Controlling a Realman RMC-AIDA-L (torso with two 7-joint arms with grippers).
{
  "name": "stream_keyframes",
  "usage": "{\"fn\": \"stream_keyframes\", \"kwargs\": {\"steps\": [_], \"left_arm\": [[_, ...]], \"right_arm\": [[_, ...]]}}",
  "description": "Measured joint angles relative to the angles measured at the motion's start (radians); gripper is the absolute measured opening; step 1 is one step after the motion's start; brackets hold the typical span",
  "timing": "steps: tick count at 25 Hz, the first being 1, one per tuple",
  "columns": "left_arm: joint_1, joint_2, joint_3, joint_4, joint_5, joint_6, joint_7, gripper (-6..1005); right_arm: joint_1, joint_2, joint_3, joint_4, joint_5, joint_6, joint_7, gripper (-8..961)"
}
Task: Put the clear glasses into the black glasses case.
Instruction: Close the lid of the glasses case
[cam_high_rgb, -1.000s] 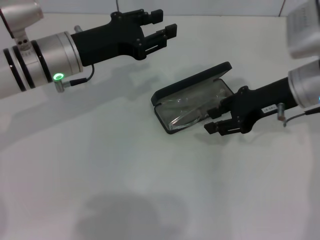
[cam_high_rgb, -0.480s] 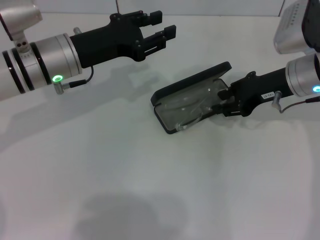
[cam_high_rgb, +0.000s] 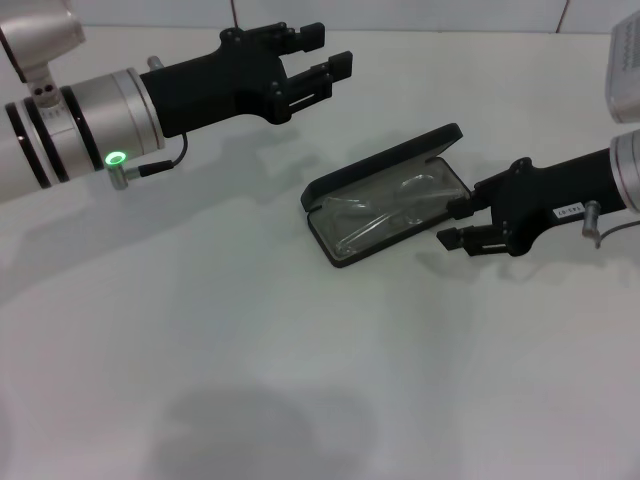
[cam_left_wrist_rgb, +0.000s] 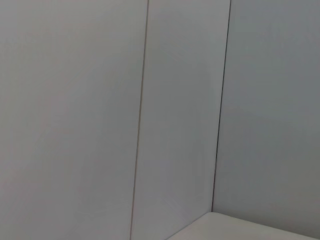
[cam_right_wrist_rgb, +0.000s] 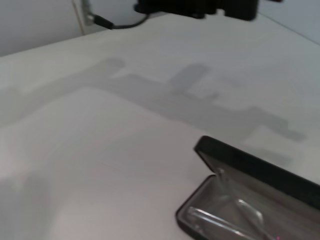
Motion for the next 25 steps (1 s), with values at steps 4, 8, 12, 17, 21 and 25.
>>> {"fn": "stream_keyframes", "kwargs": {"steps": [4,8,12,17,21,25], "left_arm": [[0.0,0.0,0.0,-0.003,0.0,0.001,0.0,530],[-0.005,-0.001,0.002,-0.009,0.003,-0.007,-0.004,531],[-0.004,-0.001,0.005,-0.018,0.021,-0.042,-0.013,531],[-0.039,-0.002,0.093,-0.038,0.052,-0.14,-0.053,531],[-0.06,-0.004,0.164,-0.045,0.049,-0.203,-0.068,531],[-0.075,-0.005,0.206,-0.049,0.049,-0.247,-0.098,532]], "right_arm": [[0.01,0.005,-0.013,0.009,0.003,-0.029,-0.009,396],[0.023,0.002,-0.011,0.032,0.013,-0.093,-0.034,395],[-0.018,-0.01,0.151,0.019,0.025,-0.297,-0.169,394],[-0.114,-0.039,0.482,0.061,0.068,-0.529,-0.412,393],[-0.184,-0.05,0.571,0.108,0.103,-0.557,-0.526,394],[-0.234,-0.043,0.567,0.114,0.114,-0.565,-0.59,394]]}}
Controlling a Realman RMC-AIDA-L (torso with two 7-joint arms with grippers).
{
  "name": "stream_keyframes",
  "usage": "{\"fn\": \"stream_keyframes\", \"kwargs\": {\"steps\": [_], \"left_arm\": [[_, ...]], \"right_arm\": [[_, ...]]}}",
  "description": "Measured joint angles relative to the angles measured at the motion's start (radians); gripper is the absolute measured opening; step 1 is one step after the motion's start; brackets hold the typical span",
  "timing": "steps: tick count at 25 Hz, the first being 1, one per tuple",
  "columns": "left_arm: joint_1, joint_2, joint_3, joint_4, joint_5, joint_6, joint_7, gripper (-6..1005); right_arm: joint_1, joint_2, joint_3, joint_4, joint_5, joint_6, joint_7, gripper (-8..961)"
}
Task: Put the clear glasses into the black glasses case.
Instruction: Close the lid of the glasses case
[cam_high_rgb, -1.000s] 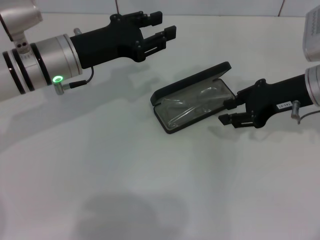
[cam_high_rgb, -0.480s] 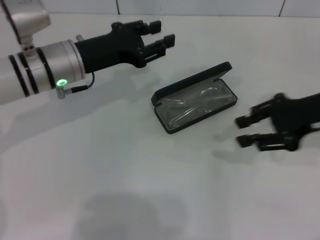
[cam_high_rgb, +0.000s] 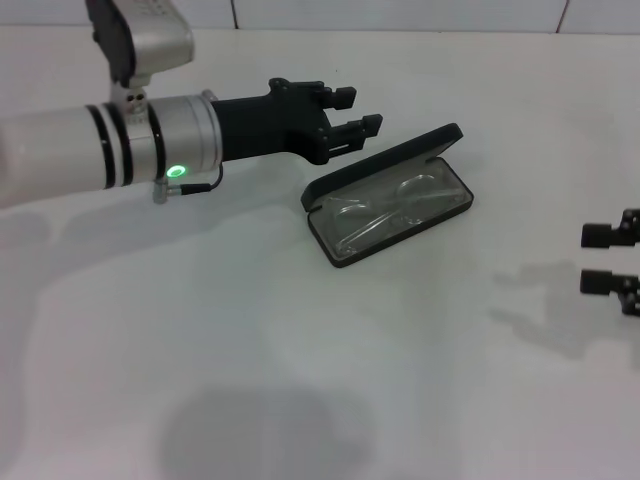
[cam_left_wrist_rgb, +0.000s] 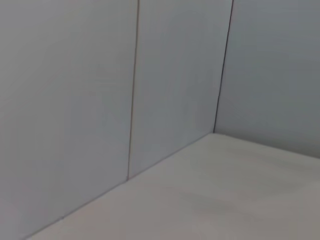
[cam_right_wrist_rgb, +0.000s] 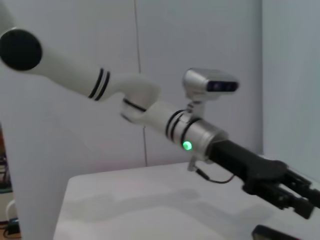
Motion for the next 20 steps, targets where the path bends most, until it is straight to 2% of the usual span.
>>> {"fn": "stream_keyframes", "kwargs": {"steps": [6,12,15,20], "left_arm": [[-0.045,-0.005,0.109,-0.034,-0.001,-0.101,-0.024,532],[-0.053,-0.006,0.192,-0.04,-0.002,-0.122,-0.032,532],[-0.049,-0.006,0.203,-0.034,-0.003,-0.121,-0.032,533],[-0.042,0.001,0.204,-0.024,-0.1,-0.037,-0.017,533]], "right_arm": [[-0.008,0.008,-0.029,0.006,-0.02,0.01,-0.009,395],[-0.003,0.013,-0.03,0.008,-0.037,0.021,-0.011,396],[-0.001,0.012,-0.03,0.008,-0.038,0.023,-0.011,396],[-0.001,0.006,-0.029,0.008,-0.039,0.028,-0.012,397]]}}
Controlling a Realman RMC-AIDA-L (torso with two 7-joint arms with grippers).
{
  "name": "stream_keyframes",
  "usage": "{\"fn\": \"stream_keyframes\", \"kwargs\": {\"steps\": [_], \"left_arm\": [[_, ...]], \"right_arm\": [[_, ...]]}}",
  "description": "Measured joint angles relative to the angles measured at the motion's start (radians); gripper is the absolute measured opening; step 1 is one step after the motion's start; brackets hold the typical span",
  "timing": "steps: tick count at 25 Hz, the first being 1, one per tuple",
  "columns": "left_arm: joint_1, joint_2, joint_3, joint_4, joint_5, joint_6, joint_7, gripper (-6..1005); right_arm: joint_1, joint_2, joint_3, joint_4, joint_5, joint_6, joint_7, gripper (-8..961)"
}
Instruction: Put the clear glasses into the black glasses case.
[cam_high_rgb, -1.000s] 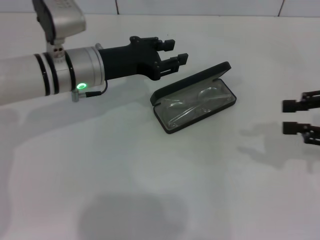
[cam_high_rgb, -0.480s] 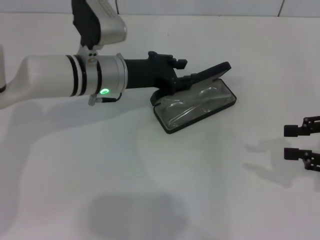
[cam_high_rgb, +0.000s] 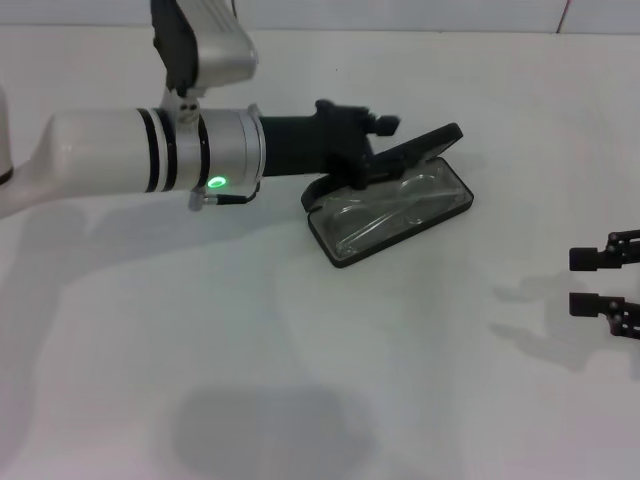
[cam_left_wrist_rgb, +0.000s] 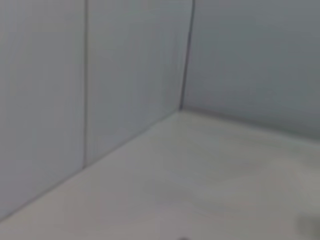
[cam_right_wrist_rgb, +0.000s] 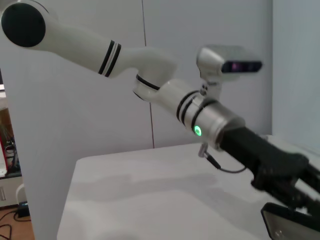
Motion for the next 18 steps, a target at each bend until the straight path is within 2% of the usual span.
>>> {"fn": "stream_keyframes", "kwargs": {"steps": [3,6,9,15,18], "left_arm": [[0.012,0.005,-0.025,0.009,-0.061,0.019,0.014,533],[0.006,0.0,-0.034,0.01,-0.064,-0.109,0.014,533],[-0.03,-0.001,0.037,-0.023,-0.048,-0.218,-0.011,533],[-0.04,0.002,0.223,-0.023,-0.042,-0.223,-0.039,534],[-0.035,0.0,0.283,-0.006,-0.042,-0.221,-0.038,534]], "right_arm": [[0.008,0.002,0.0,0.0,-0.005,0.0,0.0,397],[0.017,0.005,0.001,0.0,-0.009,0.002,-0.001,397],[0.022,0.007,-0.003,0.0,-0.01,0.007,-0.001,398],[0.019,0.008,-0.02,0.001,-0.011,0.018,-0.001,398],[0.017,0.008,-0.021,0.001,-0.011,0.023,-0.001,399]]}}
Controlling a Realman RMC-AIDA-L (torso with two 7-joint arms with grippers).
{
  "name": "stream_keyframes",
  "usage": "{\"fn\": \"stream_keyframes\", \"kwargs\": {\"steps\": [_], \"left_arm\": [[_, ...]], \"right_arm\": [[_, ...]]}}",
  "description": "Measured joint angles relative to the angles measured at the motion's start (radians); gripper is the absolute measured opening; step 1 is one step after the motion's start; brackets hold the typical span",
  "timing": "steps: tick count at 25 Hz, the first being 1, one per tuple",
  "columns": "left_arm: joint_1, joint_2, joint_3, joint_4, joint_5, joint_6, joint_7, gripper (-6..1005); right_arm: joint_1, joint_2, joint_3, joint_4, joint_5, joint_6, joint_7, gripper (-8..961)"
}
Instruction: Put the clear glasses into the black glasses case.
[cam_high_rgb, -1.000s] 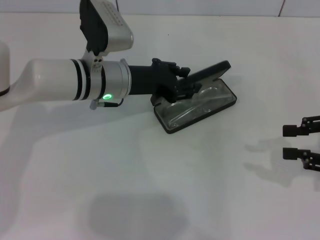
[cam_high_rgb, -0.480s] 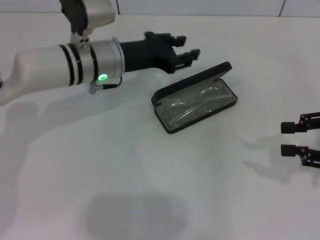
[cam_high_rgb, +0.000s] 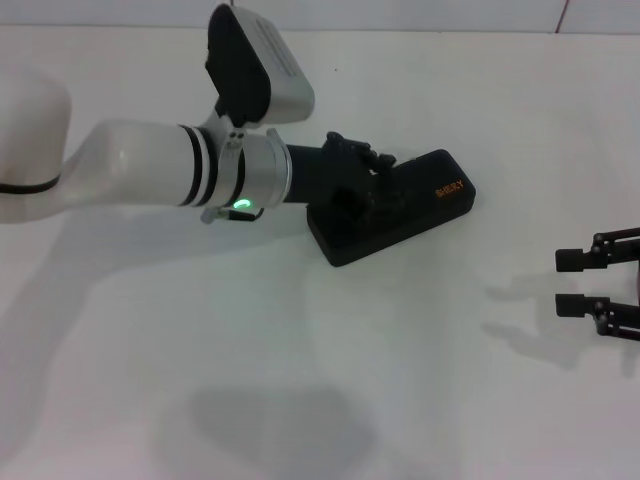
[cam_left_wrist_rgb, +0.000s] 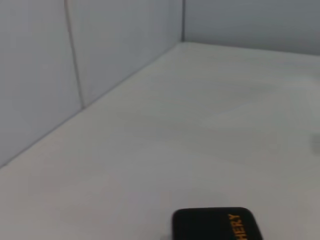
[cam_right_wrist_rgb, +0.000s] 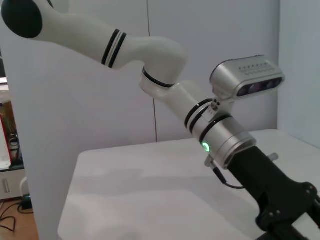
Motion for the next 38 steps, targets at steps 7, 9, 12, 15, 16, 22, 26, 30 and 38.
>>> {"fn": "stream_keyframes", "kwargs": {"steps": [7,9,12,15,16,22,26,30,38], "left_arm": [[0.092,0.006,-0.011,0.087,-0.16,0.11,0.079,534],[0.137,0.01,-0.039,0.124,-0.206,0.214,0.121,534],[0.211,0.023,-0.151,0.169,-0.224,0.478,0.162,535],[0.26,0.052,-0.254,0.166,-0.222,0.711,0.201,535],[0.272,0.063,-0.275,0.159,-0.222,0.762,0.215,535],[0.359,0.092,-0.321,0.132,-0.22,0.85,0.242,740],[0.421,0.09,-0.322,0.155,-0.219,0.854,0.259,843],[0.439,0.085,-0.322,0.161,-0.215,0.856,0.271,894],[0.434,0.082,-0.317,0.153,-0.208,0.856,0.308,895]], "right_arm": [[0.011,0.007,0.009,0.01,0.053,0.004,0.002,400],[0.026,0.011,0.003,0.033,0.105,0.003,0.0,400],[0.072,0.015,-0.002,0.083,0.15,-0.005,-0.017,430],[0.15,0.011,-0.016,0.173,0.146,-0.001,-0.038,521],[0.176,0.006,-0.027,0.207,0.139,0.001,-0.046,551],[0.217,0.01,-0.044,0.244,0.121,0.004,-0.082,795],[0.222,0.022,-0.043,0.242,0.122,0.005,-0.114,841],[0.224,0.026,-0.043,0.246,0.128,0.03,-0.127,853],[0.216,0.034,-0.044,0.259,0.13,0.086,-0.128,853]]}}
